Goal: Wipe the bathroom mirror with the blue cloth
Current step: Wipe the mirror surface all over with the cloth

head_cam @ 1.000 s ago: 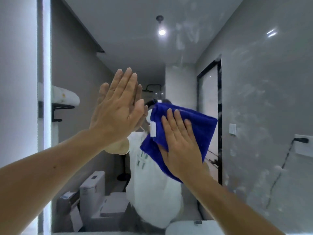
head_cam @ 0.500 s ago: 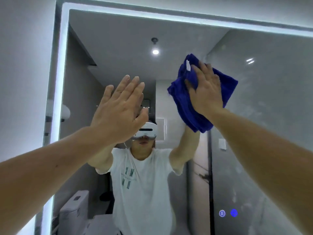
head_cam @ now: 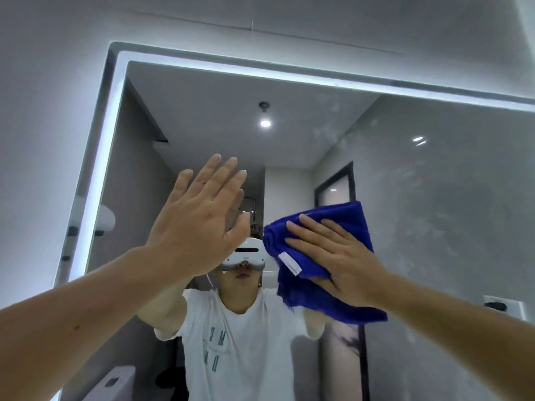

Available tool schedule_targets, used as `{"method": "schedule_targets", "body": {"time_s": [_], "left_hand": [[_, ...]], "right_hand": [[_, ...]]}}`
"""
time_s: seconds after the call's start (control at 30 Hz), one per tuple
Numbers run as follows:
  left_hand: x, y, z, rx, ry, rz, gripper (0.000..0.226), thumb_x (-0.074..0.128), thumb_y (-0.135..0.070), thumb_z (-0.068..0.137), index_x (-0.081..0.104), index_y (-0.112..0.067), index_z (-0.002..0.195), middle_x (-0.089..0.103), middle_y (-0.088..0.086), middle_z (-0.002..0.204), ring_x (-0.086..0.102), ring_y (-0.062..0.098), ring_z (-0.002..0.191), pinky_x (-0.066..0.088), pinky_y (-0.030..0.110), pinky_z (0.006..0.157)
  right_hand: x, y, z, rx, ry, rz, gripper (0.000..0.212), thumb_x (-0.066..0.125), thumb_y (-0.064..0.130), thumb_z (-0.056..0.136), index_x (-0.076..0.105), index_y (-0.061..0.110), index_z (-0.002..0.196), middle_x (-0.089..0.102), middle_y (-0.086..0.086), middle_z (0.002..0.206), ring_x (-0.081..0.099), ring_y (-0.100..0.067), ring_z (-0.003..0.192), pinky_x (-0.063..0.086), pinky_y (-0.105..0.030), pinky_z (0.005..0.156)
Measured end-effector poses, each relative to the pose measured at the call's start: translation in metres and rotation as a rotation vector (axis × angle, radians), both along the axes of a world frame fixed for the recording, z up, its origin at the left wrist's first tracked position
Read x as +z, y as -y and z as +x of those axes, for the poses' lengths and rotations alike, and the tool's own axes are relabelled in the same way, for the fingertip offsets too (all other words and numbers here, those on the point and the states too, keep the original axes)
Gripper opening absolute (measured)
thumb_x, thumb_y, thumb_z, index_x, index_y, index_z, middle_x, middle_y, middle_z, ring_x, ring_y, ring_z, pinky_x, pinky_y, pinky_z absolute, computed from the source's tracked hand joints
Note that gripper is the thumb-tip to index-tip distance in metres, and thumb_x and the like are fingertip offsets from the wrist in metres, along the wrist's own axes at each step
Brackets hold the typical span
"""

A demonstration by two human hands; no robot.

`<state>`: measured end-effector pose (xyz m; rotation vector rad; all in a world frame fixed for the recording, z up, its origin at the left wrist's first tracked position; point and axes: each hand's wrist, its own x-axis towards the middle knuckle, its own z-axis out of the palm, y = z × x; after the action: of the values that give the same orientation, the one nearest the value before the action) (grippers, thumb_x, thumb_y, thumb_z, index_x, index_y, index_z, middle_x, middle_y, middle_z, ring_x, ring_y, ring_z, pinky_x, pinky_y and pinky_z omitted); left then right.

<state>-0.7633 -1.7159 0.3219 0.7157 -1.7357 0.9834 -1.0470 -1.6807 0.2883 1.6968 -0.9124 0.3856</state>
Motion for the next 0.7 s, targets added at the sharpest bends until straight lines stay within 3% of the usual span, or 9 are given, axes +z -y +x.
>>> {"method": "schedule_targets", "body": {"time_s": [0.17, 0.4, 0.53, 0.7], "left_hand": [[0.028, -0.008, -0.014, -0.012, -0.028, 0.027, 0.069, 0.023, -0.05, 0.092, 0.021, -0.023, 0.155, 0.01, -0.005, 0.164, -0.003, 0.01, 0.151, 0.004, 0.043, 0.122], [0.054, -0.009, -0.021, 0.055, -0.029, 0.002, 0.075, 0.009, -0.059, 0.088, 0.01, -0.028, 0.156, 0.0, -0.01, 0.164, -0.011, 0.006, 0.149, -0.002, 0.04, 0.123], [0.07, -0.012, -0.025, 0.048, -0.031, -0.023, 0.079, 0.004, -0.062, 0.085, 0.008, -0.028, 0.156, -0.002, -0.01, 0.163, -0.012, 0.006, 0.149, -0.004, 0.038, 0.122], [0.093, -0.017, -0.041, 0.036, -0.076, -0.028, 0.075, 0.011, -0.06, 0.089, 0.009, -0.027, 0.156, 0.001, -0.009, 0.164, -0.009, 0.006, 0.149, 0.0, 0.04, 0.123]], "right_hand": [[0.1, -0.001, -0.011, 0.111, 0.432, -0.146, 0.053, 0.036, 0.043, 0.103, 0.028, 0.025, 0.153, 0.019, 0.008, 0.161, 0.007, -0.009, 0.15, 0.006, -0.034, 0.122], [0.224, 0.003, -0.006, 0.044, 0.815, -0.297, 0.059, 0.024, 0.046, 0.104, 0.019, 0.018, 0.156, 0.011, -0.002, 0.164, 0.003, -0.022, 0.151, 0.002, -0.041, 0.121], [0.228, 0.015, 0.025, 0.04, 0.65, -0.299, 0.06, 0.024, 0.045, 0.104, 0.017, 0.017, 0.156, 0.009, -0.003, 0.164, 0.002, -0.023, 0.151, 0.0, -0.04, 0.12], [0.171, 0.015, 0.024, 0.121, 0.237, -0.152, 0.06, 0.031, 0.049, 0.102, 0.019, 0.024, 0.155, 0.01, 0.005, 0.164, 0.0, -0.008, 0.149, -0.016, -0.017, 0.11]]}}
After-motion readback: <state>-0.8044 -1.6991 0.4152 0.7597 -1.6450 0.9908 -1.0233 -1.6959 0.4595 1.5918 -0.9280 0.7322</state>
